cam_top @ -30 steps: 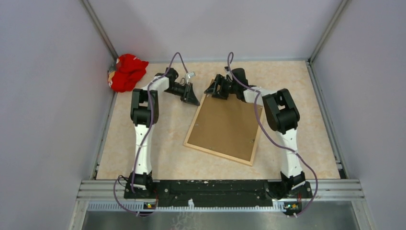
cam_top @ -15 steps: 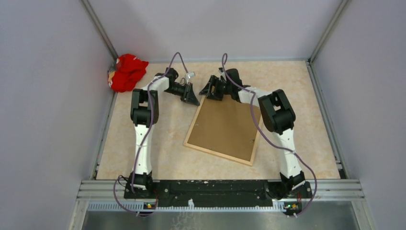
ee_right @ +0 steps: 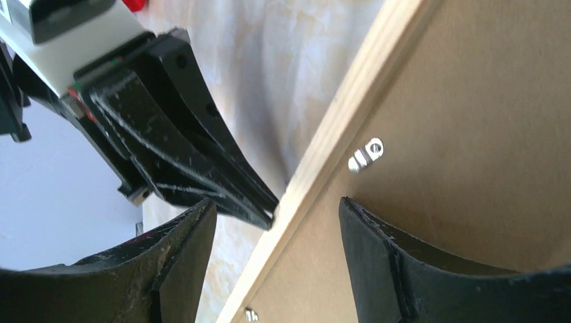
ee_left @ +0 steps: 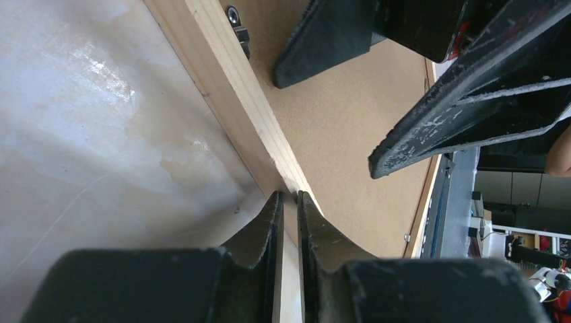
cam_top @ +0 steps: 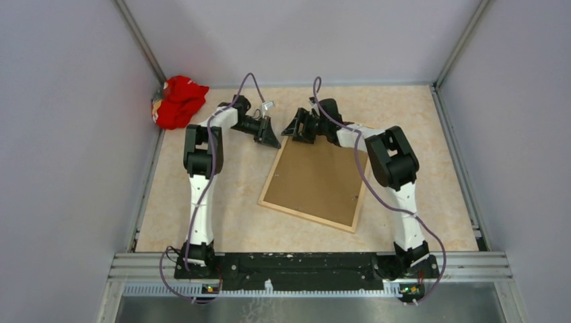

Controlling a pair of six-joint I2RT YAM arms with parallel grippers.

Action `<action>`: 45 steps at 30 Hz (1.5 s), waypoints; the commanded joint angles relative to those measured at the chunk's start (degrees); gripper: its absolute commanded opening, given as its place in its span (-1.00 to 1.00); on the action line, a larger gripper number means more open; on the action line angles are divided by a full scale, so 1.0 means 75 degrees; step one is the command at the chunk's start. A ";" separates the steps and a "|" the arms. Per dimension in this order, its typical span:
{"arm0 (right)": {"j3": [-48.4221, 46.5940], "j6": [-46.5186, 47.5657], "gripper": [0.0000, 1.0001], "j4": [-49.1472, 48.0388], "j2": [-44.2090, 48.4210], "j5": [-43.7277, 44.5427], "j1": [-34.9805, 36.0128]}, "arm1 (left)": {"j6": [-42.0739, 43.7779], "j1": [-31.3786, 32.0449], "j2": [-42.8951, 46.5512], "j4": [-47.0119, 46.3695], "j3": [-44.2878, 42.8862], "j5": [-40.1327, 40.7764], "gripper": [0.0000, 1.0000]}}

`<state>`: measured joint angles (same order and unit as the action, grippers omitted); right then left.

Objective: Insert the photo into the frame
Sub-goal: Install the photo frame at the center of the board.

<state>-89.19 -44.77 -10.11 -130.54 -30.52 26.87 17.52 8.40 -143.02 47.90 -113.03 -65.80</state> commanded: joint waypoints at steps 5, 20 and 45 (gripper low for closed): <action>0.0473 0.0311 0.36 0.0295 0.0355 0.0296 -0.0122 | 0.0303 0.0098 -0.0099 0.0266 0.0108 0.0260 -0.68; -0.0040 0.0367 0.32 0.0140 0.0056 0.0933 -0.0116 | 0.0348 0.0098 -0.0079 0.0293 0.0222 0.0261 -0.69; -0.0138 -0.0271 0.24 -0.0287 -0.0355 0.1114 -0.0061 | 0.0458 0.0110 -0.0137 0.0385 0.0247 0.0195 -0.71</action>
<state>-89.36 -46.35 -12.10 -130.96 -25.71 26.39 18.57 8.34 -143.02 48.01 -112.84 -66.32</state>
